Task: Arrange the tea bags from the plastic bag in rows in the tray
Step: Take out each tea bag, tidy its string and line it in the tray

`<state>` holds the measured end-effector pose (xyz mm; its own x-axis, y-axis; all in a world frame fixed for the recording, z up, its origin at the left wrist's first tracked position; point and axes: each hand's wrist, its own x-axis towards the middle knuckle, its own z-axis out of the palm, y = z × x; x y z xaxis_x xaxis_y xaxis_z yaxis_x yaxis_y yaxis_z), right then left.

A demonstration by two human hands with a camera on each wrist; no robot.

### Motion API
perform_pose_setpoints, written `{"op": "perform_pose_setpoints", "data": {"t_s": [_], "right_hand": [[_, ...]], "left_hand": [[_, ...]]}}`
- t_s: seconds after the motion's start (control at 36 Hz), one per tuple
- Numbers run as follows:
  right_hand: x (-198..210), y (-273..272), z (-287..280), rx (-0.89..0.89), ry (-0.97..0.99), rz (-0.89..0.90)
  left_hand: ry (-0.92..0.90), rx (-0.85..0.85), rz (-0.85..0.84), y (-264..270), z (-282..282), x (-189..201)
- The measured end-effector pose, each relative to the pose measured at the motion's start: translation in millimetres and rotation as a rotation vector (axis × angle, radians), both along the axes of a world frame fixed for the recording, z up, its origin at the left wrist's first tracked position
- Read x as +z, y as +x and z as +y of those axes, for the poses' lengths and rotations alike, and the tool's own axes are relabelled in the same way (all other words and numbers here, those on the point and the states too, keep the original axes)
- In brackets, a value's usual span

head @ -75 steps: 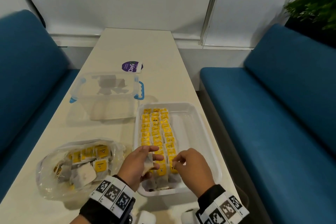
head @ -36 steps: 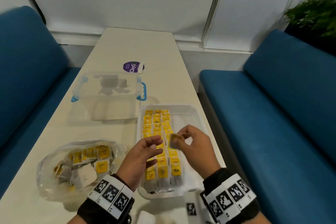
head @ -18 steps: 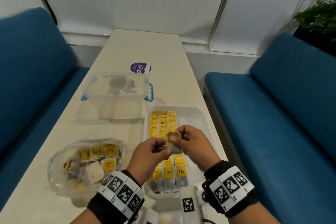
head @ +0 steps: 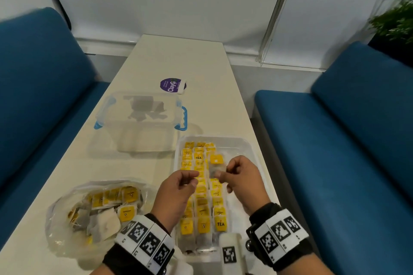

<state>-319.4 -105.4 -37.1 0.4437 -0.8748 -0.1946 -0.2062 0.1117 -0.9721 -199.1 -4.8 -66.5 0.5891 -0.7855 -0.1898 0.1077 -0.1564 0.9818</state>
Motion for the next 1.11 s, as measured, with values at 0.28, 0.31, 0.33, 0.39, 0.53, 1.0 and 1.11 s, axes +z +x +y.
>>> {"op": "perform_pose_setpoints", "data": {"t_s": [0.28, 0.31, 0.33, 0.39, 0.53, 1.0, 1.11], "right_hand": [[-32.0, 21.4, -95.8, -0.210, 0.000, 0.206], [-38.4, 25.2, -99.7, -0.203, 0.011, 0.227], [-43.2, 26.5, -102.0, -0.203, 0.022, 0.246], [-54.2, 31.5, -105.6, -0.183, 0.046, 0.285], [-71.7, 38.9, -109.4, -0.105, 0.047, 0.357], [-83.7, 48.9, -115.6, -0.115, -0.044, 0.536], [-65.0, 45.8, -115.0, -0.057, -0.100, 0.577]], "left_hand": [[0.301, -0.090, -0.371, 8.5, 19.2, -18.2], [0.337, -0.112, -0.402, 9.0, 21.5, -18.4], [0.366, -0.140, -0.430, 8.9, 23.2, -17.7], [0.436, -0.190, -0.473, 10.2, 26.1, -20.3], [0.503, -0.259, -0.522, 9.0, 29.3, -26.4], [0.547, -0.247, -0.578, 5.6, 25.7, -28.9], [0.544, -0.243, -0.529, 5.5, 26.3, -22.7]]}}
